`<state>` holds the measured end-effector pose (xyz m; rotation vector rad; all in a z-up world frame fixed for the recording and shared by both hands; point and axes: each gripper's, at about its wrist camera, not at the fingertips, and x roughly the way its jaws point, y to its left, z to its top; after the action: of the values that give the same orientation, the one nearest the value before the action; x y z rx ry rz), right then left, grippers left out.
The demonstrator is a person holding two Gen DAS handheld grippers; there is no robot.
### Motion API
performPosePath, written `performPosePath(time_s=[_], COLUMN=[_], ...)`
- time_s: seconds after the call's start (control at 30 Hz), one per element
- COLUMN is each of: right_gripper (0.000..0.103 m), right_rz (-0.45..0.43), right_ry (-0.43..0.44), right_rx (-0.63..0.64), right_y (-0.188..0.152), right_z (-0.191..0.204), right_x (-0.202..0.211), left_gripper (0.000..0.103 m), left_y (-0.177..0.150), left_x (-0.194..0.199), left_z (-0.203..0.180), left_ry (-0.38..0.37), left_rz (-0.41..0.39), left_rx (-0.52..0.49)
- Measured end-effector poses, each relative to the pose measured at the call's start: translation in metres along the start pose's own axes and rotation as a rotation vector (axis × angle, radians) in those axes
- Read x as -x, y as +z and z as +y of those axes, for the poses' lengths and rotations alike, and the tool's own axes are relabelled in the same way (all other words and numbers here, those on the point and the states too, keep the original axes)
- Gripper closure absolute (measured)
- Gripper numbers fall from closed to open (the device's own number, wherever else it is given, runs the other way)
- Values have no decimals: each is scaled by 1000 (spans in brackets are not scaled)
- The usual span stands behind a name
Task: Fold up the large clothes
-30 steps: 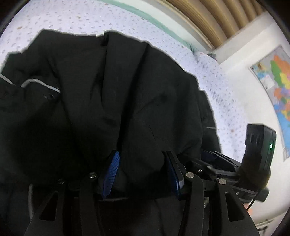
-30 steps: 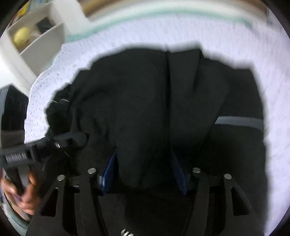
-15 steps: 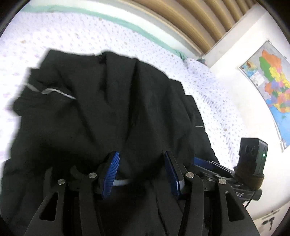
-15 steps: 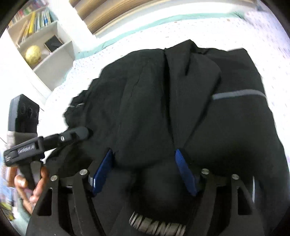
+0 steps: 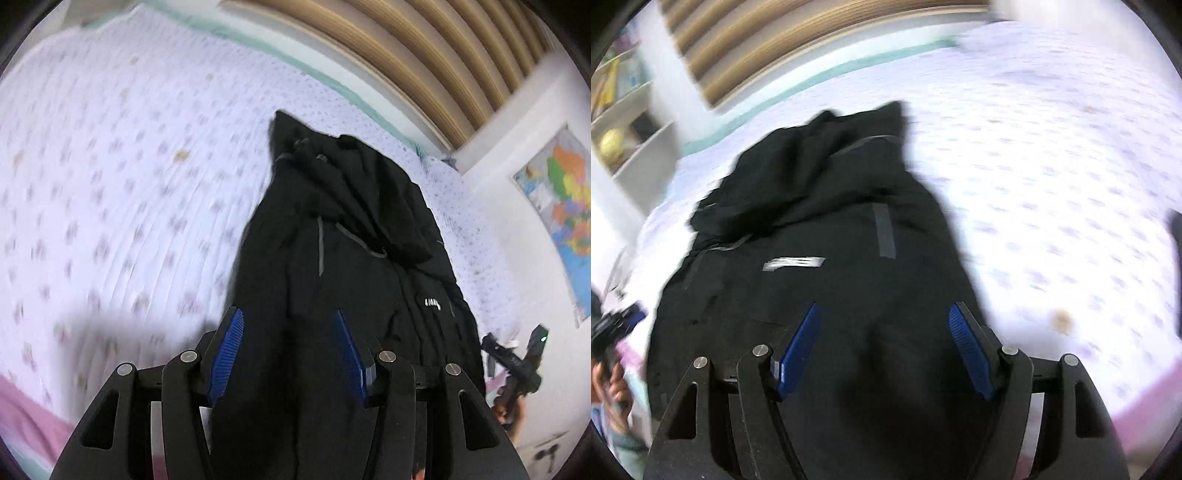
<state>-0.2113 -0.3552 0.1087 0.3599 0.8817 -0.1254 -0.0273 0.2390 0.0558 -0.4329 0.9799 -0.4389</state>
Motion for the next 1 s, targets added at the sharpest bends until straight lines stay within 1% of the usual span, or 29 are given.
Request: performPosePath(time_s=[0.07, 0.13, 0.23, 0.4, 0.63, 0.73, 0.83, 0.87, 0.9, 0.93, 0.97, 1.0], right_gripper=[28, 28, 28, 28, 28, 29, 37, 42, 43, 43, 43, 43], right_rz=[-19, -23, -18, -9, 21, 47, 78, 97, 113, 113, 104, 97], right_ry=[-62, -78, -66, -100, -105, -75, -36, -4, 70, 183, 265, 322], right_rx=[-9, -16, -29, -7, -33, -65, -90, -95, -109, -136, -151, -157], right_y=[-8, -11, -14, -18, -24, -26, -29, -29, -27, -25, -23, -20], right_z=[-13, -20, -26, -27, -29, -33, -32, -30, -27, -25, -23, -21], right_x=[10, 14, 16, 15, 4, -4, -12, -13, -11, -5, 1, 7], left_gripper=[51, 51, 51, 51, 51, 51, 50, 50, 50, 50, 50, 49], left_y=[-8, -12, -19, -23, -27, -27, -26, -25, -23, -20, -19, -17], left_x=[3, -1, -12, -28, -31, -35, -34, -32, -29, -25, -23, -22], left_z=[11, 15, 11, 11, 2, -6, -23, -32, -38, -43, -43, -41], left_ry=[-1, -18, -10, -29, -36, -37, -134, -185, -239, -328, -381, -434], left_rz=[5, 14, 29, 86, 101, 105, 113, 116, 114, 106, 101, 95], left_rx=[17, 37, 51, 85, 63, 68, 61, 59, 59, 69, 81, 99])
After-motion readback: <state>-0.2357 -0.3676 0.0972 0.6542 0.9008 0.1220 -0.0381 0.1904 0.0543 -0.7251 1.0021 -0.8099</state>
